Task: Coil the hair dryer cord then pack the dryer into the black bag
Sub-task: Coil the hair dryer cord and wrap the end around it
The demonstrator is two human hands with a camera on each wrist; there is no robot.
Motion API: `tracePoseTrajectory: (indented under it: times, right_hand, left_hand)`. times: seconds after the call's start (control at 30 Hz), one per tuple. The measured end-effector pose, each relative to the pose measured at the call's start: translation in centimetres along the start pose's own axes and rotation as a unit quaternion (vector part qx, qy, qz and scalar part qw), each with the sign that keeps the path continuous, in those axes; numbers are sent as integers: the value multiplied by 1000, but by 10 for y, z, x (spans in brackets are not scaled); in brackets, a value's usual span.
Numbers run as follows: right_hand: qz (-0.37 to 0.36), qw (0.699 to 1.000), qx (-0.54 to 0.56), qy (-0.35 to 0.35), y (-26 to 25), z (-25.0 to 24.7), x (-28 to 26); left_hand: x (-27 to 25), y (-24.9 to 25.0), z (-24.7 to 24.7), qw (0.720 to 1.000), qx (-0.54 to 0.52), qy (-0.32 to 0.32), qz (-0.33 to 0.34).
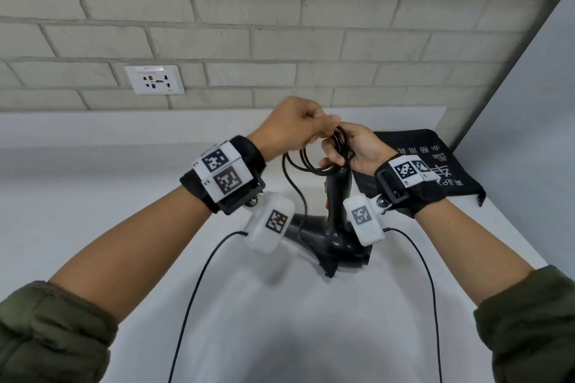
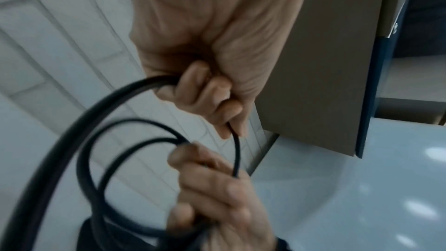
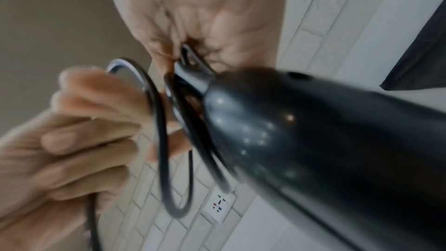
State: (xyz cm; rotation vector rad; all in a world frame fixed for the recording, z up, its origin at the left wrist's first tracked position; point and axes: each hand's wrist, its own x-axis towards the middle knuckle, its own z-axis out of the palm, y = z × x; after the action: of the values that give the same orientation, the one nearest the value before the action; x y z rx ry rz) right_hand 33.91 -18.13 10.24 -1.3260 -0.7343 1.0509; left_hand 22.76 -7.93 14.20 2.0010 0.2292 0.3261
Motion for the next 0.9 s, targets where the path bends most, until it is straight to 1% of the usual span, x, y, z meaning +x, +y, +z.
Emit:
tracePoseTrajectory:
  times: [0.07, 0.1, 0.17, 0.27, 0.3, 0.43, 0.5, 0.57, 0.63, 0.7, 0.8, 0.9]
  right_hand:
    - [16, 1000, 2, -21, -1, 1, -1]
    - [23, 999, 5, -30, -2, 1, -1]
    - [39, 998, 10, -43, -3, 0, 0]
    - [63, 995, 22, -68, -4, -2, 2]
    - [68, 994, 30, -74, -4, -4, 3]
    - [76, 992, 42, -88, -2, -7, 7]
    - [78, 991, 51, -96, -2, -9, 9]
    - [78, 990, 54, -105, -2, -13, 9]
    - [81, 988, 53, -117, -2, -15, 8]
    - [86, 988, 48, -119, -2, -15, 8]
    - [86, 992, 14, -93, -1, -14, 9]
    - [83, 993, -17, -80, -2, -12, 11]
  left_hand:
    - [5, -4, -14, 999, 25, 42, 16]
    - [7, -8, -20, 998, 34, 50, 24]
    - [8, -19, -29, 999, 37, 33, 12]
    - [2, -32, -32, 998, 46, -9, -33]
    - [0, -35, -31, 998, 47, -17, -38]
    - [-3, -38, -30, 998, 50, -16, -26]
    - [1, -42, -29, 997, 75, -16, -11]
    - [4, -48, -26, 993, 110, -37, 3]
    - [6, -53, -21, 991, 121, -52, 18]
    - [6, -54, -17, 991, 129, -37, 26]
    - [7, -57, -11, 987, 155, 10, 42]
    - [10, -59, -10, 985, 144, 59, 69]
